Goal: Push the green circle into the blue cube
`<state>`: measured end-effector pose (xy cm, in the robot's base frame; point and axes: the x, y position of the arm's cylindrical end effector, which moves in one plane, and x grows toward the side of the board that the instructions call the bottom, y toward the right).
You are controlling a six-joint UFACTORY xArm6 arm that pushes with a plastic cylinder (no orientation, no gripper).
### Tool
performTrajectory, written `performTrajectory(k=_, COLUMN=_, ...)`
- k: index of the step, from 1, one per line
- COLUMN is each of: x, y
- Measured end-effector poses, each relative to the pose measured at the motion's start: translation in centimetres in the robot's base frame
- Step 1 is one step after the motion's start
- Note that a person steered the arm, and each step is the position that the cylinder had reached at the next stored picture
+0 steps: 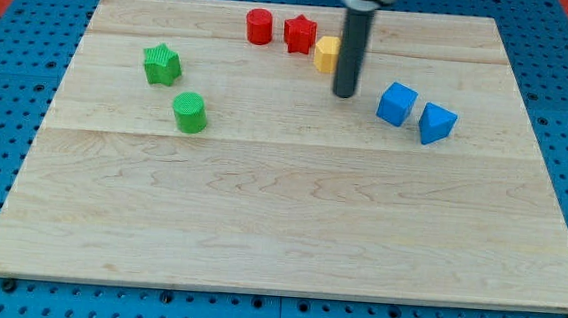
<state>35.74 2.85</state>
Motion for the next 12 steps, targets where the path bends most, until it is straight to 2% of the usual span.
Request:
performTrajectory(k=2, x=1.0, y=-17.9)
performTrajectory(k=3, x=4.8, y=-21.9)
performTrajectory(k=4, x=9.5, y=-12.0)
performTrajectory(k=5, x=10.1, y=-6.5)
performTrajectory(k=6, x=9.7, y=-17.7)
performTrajectory(k=7, x=6.2, y=-16.8)
performTrajectory(k=8, x=6.1, y=-11.6)
performTrajectory(k=9, x=4.4, y=-18.7)
performTrajectory(k=10, x=3.9, y=-11.5)
performTrajectory(k=11, x=4.4, y=-0.8)
performTrajectory(k=12, x=1.8, y=-9.6)
